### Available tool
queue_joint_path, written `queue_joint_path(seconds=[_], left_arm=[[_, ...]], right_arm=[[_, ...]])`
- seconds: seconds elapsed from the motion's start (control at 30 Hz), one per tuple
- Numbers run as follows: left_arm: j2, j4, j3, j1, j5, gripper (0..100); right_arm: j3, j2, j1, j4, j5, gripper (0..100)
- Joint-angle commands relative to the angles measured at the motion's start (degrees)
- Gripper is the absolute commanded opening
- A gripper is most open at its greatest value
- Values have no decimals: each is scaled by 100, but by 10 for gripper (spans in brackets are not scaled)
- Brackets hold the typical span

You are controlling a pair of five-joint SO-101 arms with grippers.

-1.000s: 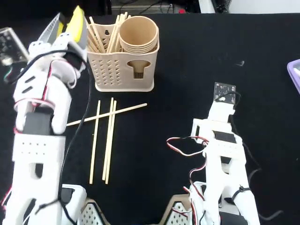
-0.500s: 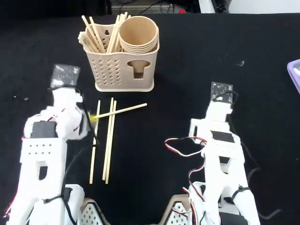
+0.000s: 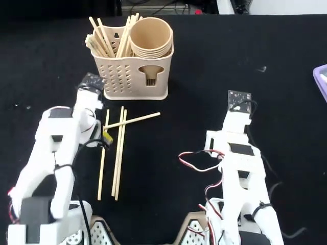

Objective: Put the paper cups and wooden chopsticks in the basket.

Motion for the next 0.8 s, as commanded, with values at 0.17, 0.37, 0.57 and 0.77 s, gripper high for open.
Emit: queue_joint_path(seconds=[0.17, 0.37, 0.57, 0.77], left_arm=[[835, -193, -488, 40, -879, 317], [976, -316, -426, -57, -888, 317], [967, -343, -558, -57, -897, 260], [967, -299, -884, -145, -1591, 256]], right_arm=[[-22, -127, -62, -105, 9, 128], [-22, -127, -62, -105, 9, 128], [-22, -127, -62, -114, 9, 128], [-22, -127, -62, -114, 9, 128]])
